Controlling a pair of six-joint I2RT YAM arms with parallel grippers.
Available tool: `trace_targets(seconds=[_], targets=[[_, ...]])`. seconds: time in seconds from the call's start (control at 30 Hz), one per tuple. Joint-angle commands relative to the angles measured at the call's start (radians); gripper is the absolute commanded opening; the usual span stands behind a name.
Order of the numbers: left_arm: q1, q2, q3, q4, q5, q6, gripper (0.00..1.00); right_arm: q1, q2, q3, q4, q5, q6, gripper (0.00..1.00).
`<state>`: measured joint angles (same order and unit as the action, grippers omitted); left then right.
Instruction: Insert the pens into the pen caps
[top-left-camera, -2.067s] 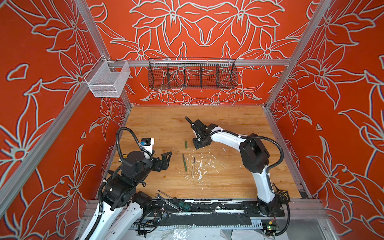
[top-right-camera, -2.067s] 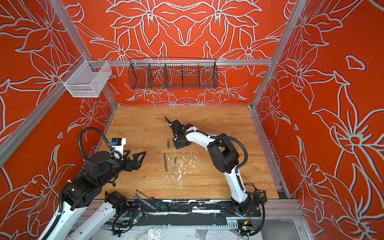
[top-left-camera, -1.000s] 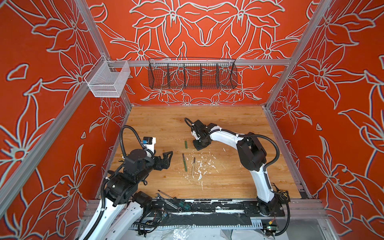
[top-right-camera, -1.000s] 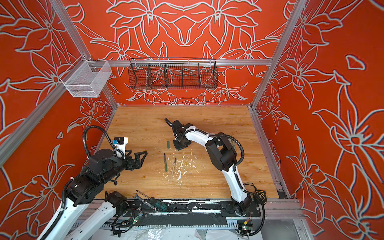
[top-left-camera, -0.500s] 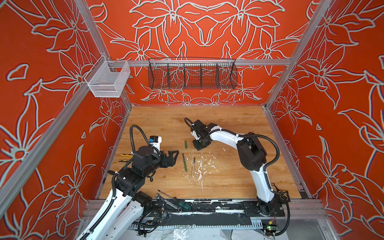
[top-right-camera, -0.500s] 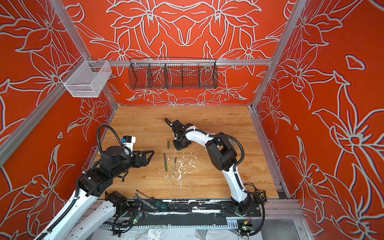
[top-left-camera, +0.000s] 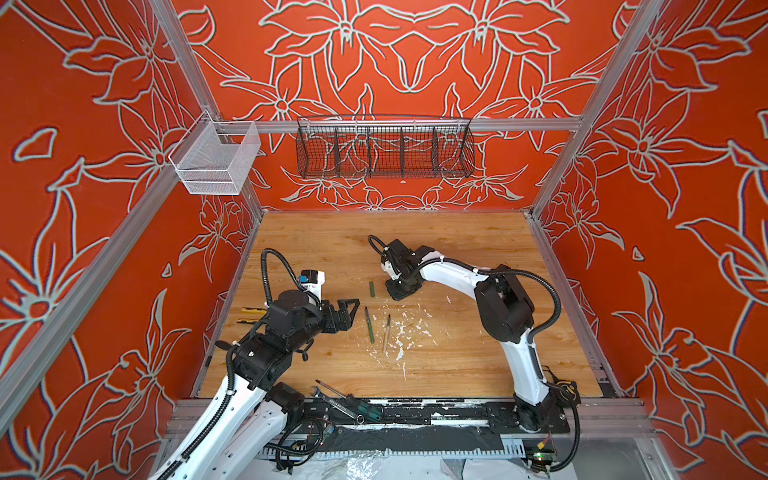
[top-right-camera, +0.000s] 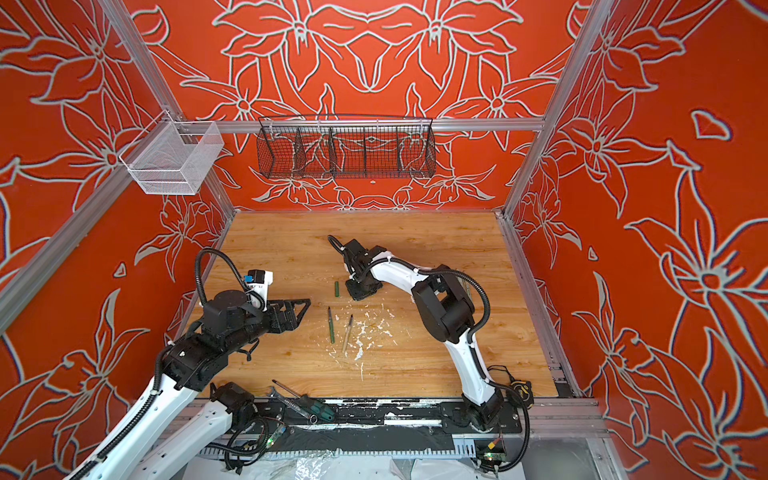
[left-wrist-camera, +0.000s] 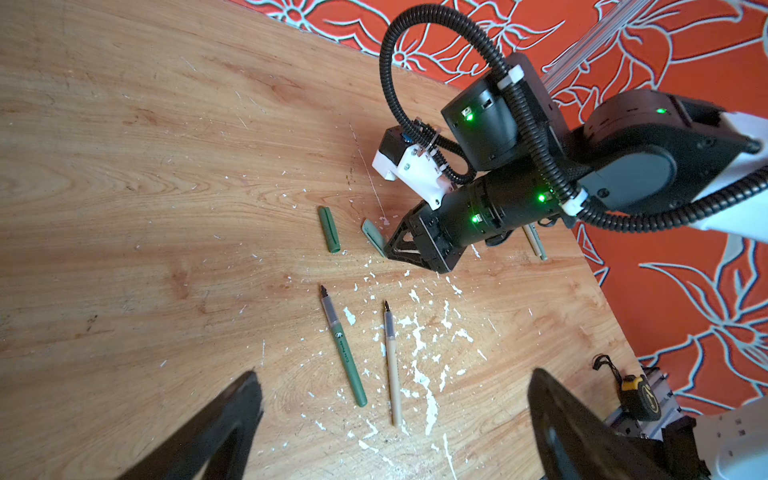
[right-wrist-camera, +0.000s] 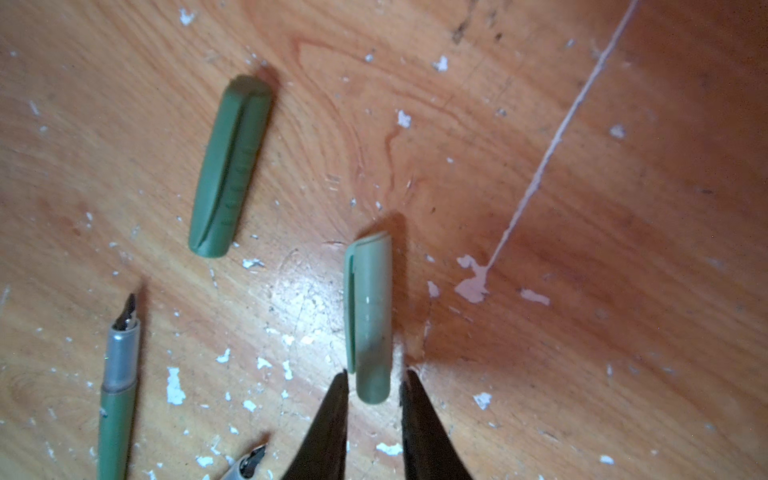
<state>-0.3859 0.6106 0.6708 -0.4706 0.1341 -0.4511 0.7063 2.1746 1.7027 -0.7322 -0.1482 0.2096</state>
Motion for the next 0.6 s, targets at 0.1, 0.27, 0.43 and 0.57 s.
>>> trace_targets(seconds=[0.1,0.27,0.43,0.57], targets=[[0.004,-0.013,-0.002,-0.002,-0.002,0.003,0.97,-0.002,0.015,0.027,-0.019,-0.024,0.000,0.27],[0.004,-0.016,-0.004,0.006,-0.021,0.012,0.97,0.011,0.052,0.067,-0.047,-0.025,-0.001,0.28],[0.005,0.008,0.014,0.002,-0.019,0.022,0.97,0.016,0.065,0.067,-0.046,-0.025,0.004,0.28],[0.004,-0.004,-0.001,0.006,-0.020,0.011,0.97,0.025,0.078,0.077,-0.050,-0.025,0.004,0.27]])
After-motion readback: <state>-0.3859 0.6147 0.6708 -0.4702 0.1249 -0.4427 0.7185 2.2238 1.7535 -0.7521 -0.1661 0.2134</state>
